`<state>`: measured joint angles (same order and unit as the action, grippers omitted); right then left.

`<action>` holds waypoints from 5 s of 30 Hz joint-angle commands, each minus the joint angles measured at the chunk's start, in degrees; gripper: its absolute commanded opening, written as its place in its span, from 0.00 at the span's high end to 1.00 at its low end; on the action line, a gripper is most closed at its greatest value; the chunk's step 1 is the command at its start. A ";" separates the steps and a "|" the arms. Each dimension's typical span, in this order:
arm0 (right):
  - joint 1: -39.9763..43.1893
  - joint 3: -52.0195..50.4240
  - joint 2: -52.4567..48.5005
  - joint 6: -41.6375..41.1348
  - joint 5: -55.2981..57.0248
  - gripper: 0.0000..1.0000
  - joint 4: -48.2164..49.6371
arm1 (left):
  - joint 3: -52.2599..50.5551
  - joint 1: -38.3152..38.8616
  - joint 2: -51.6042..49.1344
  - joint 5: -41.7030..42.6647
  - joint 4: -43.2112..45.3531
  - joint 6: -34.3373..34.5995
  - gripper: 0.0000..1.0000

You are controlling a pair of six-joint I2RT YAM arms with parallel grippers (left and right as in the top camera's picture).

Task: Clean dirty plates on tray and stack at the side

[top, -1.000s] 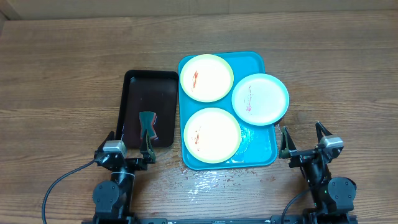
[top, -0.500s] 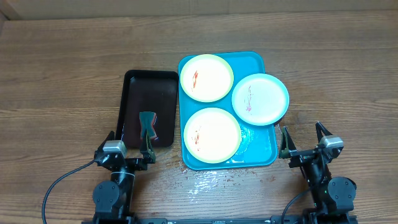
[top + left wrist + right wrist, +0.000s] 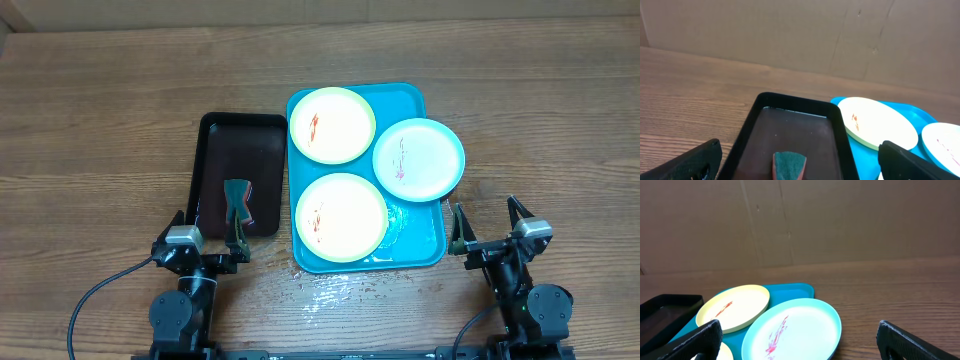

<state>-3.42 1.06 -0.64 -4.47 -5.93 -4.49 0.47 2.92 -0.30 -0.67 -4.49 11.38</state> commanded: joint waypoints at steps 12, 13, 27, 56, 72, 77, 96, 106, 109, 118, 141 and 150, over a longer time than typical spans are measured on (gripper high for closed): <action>-0.33 -0.61 0.37 0.00 0.35 0.00 0.35 | -0.20 0.11 -0.09 0.57 0.17 -1.05 0.00; -0.33 -0.61 0.37 0.00 0.33 0.00 0.35 | -0.20 0.11 -0.09 0.85 0.07 -1.03 0.00; -0.33 1.18 0.37 -7.04 -10.93 0.00 9.11 | 4.55 0.11 -0.61 13.05 5.95 6.73 0.00; -4.09 68.39 -65.81 -1.55 -26.77 0.00 -55.39 | 85.44 0.11 -81.81 19.08 -69.99 -2.47 0.00; -20.65 65.02 -98.82 -9.51 -6.47 0.44 -50.95 | 85.42 0.11 -81.81 7.26 -72.81 -1.97 0.00; -20.65 62.82 -103.38 -9.46 -9.60 0.59 -45.46 | 85.42 0.11 -82.79 4.59 -72.72 -1.97 0.00; -20.57 58.88 -103.65 -15.98 2.40 0.96 -38.18 | 80.85 0.11 -102.90 4.09 -62.53 -1.97 0.26; -20.57 58.88 -103.65 -15.96 3.32 0.96 -38.21 | 80.85 0.22 -117.13 5.29 -56.46 -1.92 0.47; -20.57 58.88 -103.65 -15.96 3.34 0.96 -38.38 | 80.85 0.28 -120.34 6.29 -56.37 -1.95 0.70; -20.57 58.88 -103.65 -15.96 3.34 0.96 -38.69 | 82.34 0.26 -119.49 6.34 -58.27 -1.38 0.96; -20.57 58.88 -103.65 -15.96 3.32 0.96 -39.30 | 92.15 4.28 -112.08 -3.45 -66.01 -2.01 0.96; -20.57 58.88 -103.65 -15.96 3.32 0.96 -39.04 | 100.17 12.35 -112.10 12.70 -67.36 -1.38 0.96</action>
<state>-24.16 61.01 -103.98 -19.49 -8.80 -43.13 99.26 11.31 -112.14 2.33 -73.49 10.07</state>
